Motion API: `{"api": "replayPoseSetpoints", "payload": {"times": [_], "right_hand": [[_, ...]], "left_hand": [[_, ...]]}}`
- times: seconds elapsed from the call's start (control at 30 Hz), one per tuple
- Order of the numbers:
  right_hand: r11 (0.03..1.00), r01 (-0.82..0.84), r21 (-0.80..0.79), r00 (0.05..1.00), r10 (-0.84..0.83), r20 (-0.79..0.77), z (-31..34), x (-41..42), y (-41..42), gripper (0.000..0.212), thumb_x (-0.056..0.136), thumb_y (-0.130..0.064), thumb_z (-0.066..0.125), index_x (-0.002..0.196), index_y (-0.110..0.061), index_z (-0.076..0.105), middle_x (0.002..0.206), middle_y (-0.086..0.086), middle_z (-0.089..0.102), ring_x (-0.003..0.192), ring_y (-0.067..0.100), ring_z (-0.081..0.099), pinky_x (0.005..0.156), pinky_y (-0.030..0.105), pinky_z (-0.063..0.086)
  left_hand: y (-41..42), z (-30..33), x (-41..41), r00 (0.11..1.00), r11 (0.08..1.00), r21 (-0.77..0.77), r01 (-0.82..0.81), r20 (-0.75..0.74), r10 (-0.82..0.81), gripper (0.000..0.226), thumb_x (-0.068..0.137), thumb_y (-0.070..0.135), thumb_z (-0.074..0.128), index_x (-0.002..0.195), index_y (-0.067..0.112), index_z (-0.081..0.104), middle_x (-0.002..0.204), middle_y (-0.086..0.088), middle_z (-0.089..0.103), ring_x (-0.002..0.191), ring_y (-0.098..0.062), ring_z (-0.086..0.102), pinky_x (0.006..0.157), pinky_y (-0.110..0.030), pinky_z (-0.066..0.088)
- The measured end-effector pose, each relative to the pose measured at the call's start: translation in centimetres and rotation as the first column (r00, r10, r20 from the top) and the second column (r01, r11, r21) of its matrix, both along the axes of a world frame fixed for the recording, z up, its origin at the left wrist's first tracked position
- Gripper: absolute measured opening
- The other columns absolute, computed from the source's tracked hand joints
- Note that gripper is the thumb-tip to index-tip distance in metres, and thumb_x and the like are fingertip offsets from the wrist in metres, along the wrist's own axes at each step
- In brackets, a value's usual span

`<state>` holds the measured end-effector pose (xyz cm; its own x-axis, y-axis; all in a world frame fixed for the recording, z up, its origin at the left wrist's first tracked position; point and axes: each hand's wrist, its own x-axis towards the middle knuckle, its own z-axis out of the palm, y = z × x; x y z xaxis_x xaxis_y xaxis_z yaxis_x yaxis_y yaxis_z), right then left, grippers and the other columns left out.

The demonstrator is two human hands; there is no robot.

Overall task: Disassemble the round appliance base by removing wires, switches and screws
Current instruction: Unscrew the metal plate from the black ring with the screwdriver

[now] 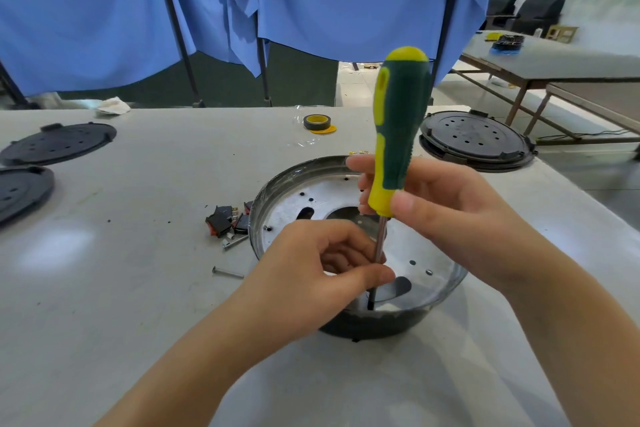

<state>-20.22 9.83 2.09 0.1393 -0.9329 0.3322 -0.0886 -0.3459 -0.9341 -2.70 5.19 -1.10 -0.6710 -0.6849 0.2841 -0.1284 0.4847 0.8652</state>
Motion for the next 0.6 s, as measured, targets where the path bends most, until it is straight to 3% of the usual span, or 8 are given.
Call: {"api": "replayPoseSetpoints", "payload": {"times": [0.1,0.2,0.33,0.5,0.6], "right_hand": [[0.996,0.069,-0.048,0.996,-0.066,0.054,-0.09,0.25,0.03,0.033,0.069,-0.019,0.072,0.102,-0.025,0.073,0.104,0.001,0.073,0.088,0.009,0.070,0.073,0.018,0.054],[0.998,0.043,-0.049,0.997,-0.039,0.071,-0.10,0.03,-0.04,0.039,0.075,-0.017,0.067,0.114,-0.016,0.063,0.102,0.006,0.074,0.093,0.018,0.071,0.078,0.024,0.055],[0.996,-0.089,0.016,0.991,0.087,0.099,0.08,-0.23,-0.02,0.039,0.085,-0.012,0.054,0.123,-0.011,0.057,0.112,0.010,0.070,0.103,0.027,0.067,0.086,0.029,0.053],[0.999,0.018,-0.034,1.000,-0.019,-0.012,0.02,0.18,0.02,0.034,0.073,-0.022,0.076,0.107,-0.027,0.071,0.104,-0.009,0.072,0.094,0.013,0.068,0.077,0.022,0.054],[0.996,0.060,-0.069,0.997,-0.056,0.057,-0.01,0.31,0.08,0.034,0.067,-0.013,0.077,0.100,-0.022,0.071,0.094,-0.008,0.075,0.086,0.010,0.071,0.072,0.019,0.055]], "left_hand": [[0.04,-0.28,-0.15,0.998,0.998,-0.022,-0.055,-0.013,0.055,0.018,0.067,0.025,0.084,0.069,0.021,0.067,0.064,0.007,0.068,0.058,-0.007,0.064,0.061,-0.025,0.056],[-0.01,-0.32,-0.13,0.999,0.999,-0.031,-0.036,0.003,0.036,0.015,0.071,0.028,0.081,0.074,0.025,0.067,0.069,0.008,0.069,0.062,-0.005,0.065,0.064,-0.020,0.055],[-0.03,0.05,0.37,0.993,0.994,0.007,0.109,0.036,-0.109,0.016,0.085,0.014,0.067,0.098,0.023,0.071,0.087,0.010,0.075,0.080,-0.003,0.071,0.076,-0.015,0.054],[0.03,0.14,0.07,1.000,1.000,0.001,0.027,0.003,-0.027,0.015,0.076,0.014,0.077,0.073,0.027,0.070,0.072,0.005,0.072,0.064,-0.007,0.068,0.067,-0.023,0.056],[0.12,-0.11,-0.13,0.999,0.999,-0.036,-0.035,-0.010,0.035,0.018,0.069,0.022,0.083,0.065,0.024,0.065,0.064,0.008,0.067,0.058,-0.006,0.063,0.062,-0.021,0.054]]}}
